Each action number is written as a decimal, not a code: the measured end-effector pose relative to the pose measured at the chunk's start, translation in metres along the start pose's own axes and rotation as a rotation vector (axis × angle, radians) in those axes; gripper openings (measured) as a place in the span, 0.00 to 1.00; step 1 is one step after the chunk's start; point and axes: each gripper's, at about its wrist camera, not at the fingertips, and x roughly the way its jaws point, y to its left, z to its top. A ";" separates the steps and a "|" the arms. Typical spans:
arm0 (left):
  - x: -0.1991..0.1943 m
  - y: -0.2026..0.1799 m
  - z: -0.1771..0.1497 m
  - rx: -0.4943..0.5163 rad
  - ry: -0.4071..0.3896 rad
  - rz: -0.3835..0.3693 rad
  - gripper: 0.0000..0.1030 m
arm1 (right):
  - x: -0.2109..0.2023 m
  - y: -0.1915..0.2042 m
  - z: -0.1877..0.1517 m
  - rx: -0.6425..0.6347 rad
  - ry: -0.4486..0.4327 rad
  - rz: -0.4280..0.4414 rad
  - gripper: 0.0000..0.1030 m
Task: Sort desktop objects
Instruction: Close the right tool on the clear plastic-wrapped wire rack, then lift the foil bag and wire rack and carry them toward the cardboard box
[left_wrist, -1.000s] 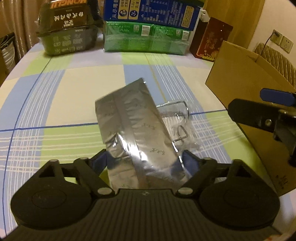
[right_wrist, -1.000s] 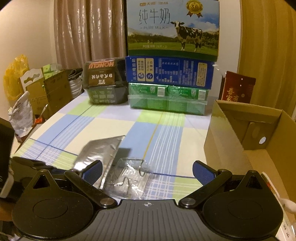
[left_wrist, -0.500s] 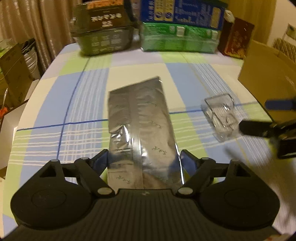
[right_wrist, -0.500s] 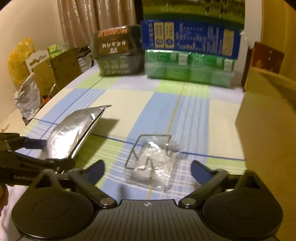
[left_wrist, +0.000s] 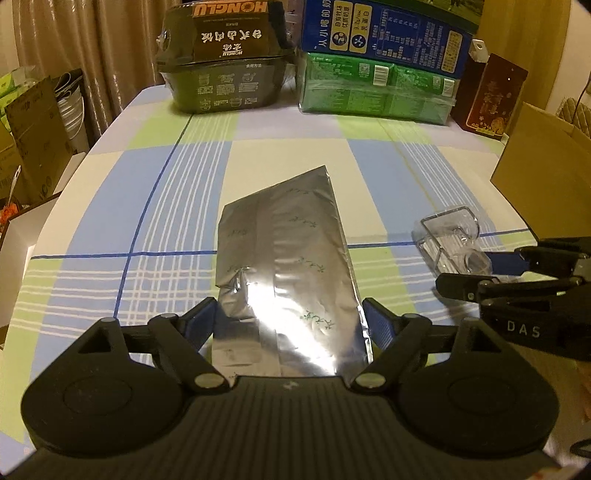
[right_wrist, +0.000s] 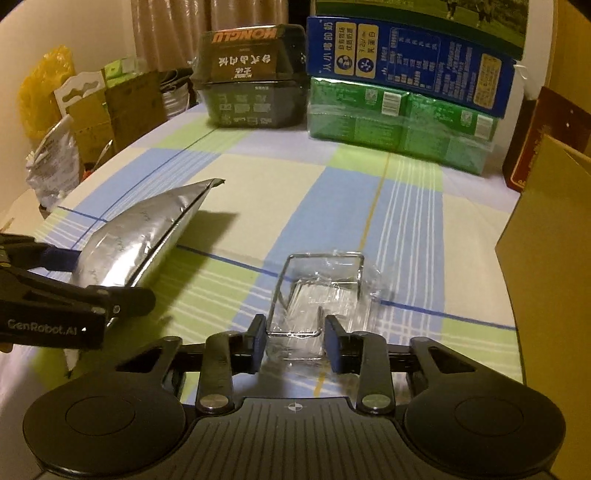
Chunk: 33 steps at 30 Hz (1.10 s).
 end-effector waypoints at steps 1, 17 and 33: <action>0.000 0.000 0.000 -0.004 0.001 -0.002 0.76 | -0.002 0.000 0.000 0.007 0.004 0.003 0.28; -0.072 -0.061 -0.060 0.157 0.104 -0.048 0.62 | -0.111 0.006 -0.081 0.114 0.035 0.043 0.27; -0.108 -0.083 -0.095 0.082 0.077 -0.092 0.79 | -0.122 0.012 -0.110 0.044 0.024 -0.030 0.35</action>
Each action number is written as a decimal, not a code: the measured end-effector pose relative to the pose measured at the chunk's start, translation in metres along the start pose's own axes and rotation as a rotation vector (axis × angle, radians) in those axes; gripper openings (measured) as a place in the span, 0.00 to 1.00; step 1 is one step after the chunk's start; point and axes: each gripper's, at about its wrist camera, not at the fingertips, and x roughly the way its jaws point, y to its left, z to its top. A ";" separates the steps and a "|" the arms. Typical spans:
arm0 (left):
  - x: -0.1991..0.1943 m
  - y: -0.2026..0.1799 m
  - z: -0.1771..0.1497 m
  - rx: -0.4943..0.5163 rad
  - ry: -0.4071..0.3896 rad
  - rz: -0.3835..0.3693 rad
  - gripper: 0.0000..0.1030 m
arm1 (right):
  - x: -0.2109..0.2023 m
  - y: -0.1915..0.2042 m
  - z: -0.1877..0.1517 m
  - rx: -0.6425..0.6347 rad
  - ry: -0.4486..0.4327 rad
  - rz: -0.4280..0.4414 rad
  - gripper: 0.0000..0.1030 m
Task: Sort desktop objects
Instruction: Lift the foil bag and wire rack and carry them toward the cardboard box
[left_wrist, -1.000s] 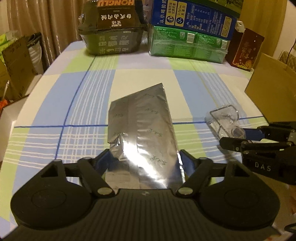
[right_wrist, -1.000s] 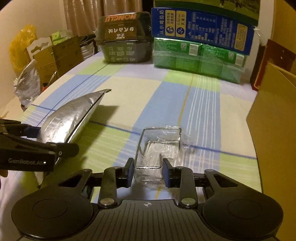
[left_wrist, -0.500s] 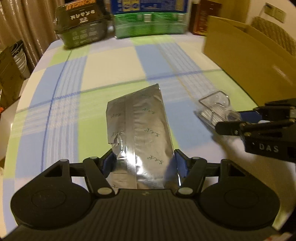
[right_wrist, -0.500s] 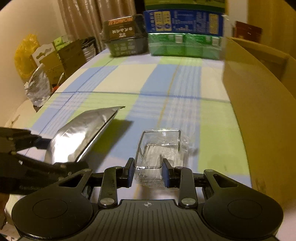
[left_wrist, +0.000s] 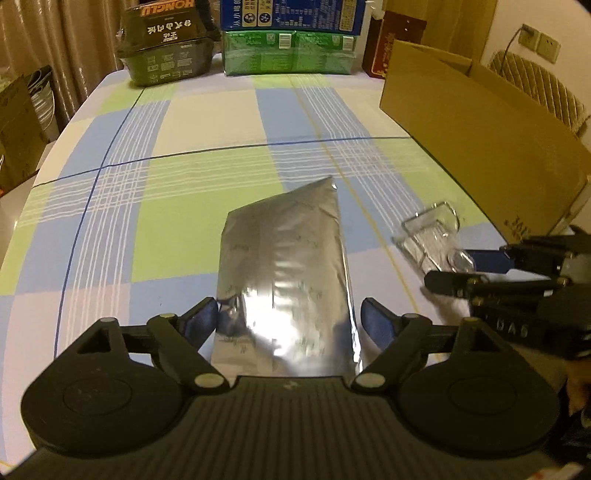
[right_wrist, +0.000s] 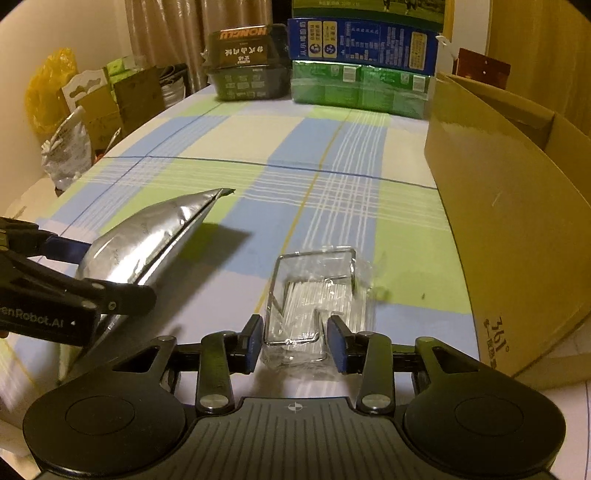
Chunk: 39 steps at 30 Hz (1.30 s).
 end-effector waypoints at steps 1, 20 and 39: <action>0.001 0.000 0.001 -0.001 0.003 -0.001 0.79 | 0.000 0.000 -0.001 -0.003 -0.002 -0.006 0.35; 0.032 0.016 0.021 -0.018 0.139 -0.062 0.75 | 0.002 -0.002 -0.003 0.003 -0.015 -0.015 0.31; 0.033 0.007 0.017 0.012 0.129 -0.067 0.57 | 0.004 0.004 -0.004 -0.029 -0.015 -0.045 0.31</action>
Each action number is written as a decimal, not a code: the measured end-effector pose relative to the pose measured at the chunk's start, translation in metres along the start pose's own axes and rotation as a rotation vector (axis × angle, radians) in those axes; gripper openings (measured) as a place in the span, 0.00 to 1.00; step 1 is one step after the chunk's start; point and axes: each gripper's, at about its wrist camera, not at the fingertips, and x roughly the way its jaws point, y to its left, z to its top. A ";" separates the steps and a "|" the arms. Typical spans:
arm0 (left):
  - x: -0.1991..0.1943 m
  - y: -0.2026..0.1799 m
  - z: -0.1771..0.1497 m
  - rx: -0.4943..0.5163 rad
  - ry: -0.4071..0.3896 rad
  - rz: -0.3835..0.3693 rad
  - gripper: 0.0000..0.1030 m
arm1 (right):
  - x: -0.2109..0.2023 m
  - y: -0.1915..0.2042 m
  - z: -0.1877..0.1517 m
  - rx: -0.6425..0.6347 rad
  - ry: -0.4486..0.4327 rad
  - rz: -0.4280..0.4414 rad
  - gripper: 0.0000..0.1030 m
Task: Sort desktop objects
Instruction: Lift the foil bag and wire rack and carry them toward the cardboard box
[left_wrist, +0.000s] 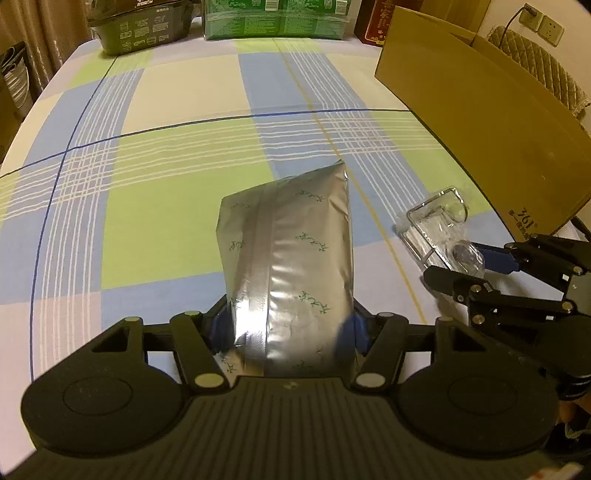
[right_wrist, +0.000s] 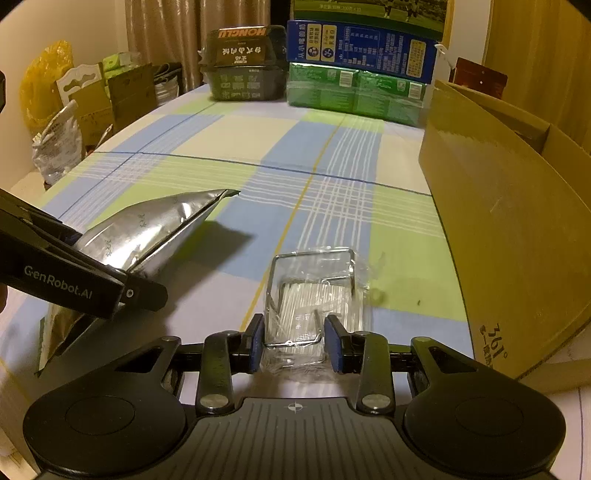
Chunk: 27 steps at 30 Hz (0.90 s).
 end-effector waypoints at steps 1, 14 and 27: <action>0.000 0.001 0.000 -0.004 -0.001 -0.003 0.57 | 0.000 0.000 0.000 0.000 0.000 0.000 0.31; -0.006 -0.002 -0.001 -0.008 -0.026 -0.016 0.49 | -0.004 -0.001 0.002 0.027 -0.020 0.018 0.27; -0.007 -0.007 0.000 0.002 -0.029 -0.013 0.49 | -0.008 0.000 0.003 0.032 -0.047 0.032 0.27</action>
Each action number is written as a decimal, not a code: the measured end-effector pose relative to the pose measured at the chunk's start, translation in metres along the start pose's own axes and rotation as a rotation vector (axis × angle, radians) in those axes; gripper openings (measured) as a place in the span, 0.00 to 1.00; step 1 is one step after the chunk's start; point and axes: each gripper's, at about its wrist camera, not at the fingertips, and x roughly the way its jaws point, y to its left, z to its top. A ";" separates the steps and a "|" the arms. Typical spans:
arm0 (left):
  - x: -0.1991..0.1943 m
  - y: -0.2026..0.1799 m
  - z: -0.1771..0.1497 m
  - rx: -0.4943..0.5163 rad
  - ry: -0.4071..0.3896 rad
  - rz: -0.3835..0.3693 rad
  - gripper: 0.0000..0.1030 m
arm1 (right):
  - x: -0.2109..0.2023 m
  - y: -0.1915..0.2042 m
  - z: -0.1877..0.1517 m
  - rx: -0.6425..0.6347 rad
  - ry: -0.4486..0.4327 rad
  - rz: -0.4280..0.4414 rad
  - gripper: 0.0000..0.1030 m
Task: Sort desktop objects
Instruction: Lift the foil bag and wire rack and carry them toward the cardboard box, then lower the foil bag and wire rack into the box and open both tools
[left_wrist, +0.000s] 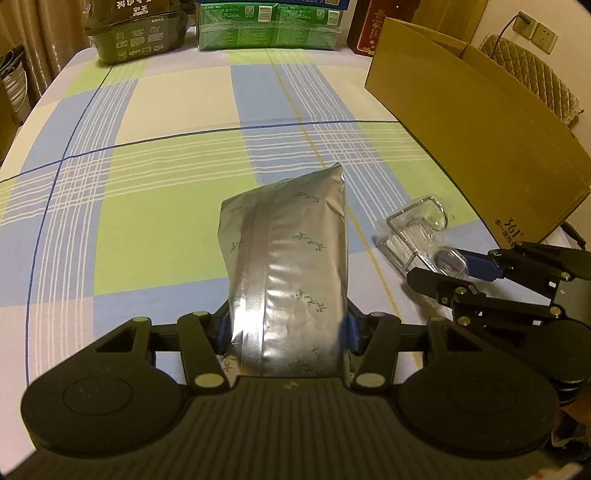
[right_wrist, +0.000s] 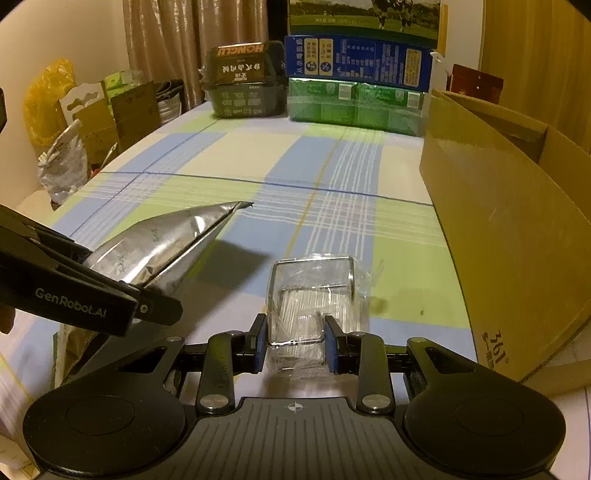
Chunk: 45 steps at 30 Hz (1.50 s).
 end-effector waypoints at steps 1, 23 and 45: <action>0.000 0.000 0.000 0.001 0.000 0.000 0.49 | 0.000 0.000 0.000 -0.002 -0.003 0.002 0.27; -0.035 -0.005 0.000 -0.011 -0.077 0.010 0.49 | -0.044 0.008 0.027 -0.025 -0.094 0.015 0.27; -0.129 -0.092 0.010 -0.009 -0.234 -0.009 0.49 | -0.166 -0.054 0.040 0.086 -0.216 -0.070 0.27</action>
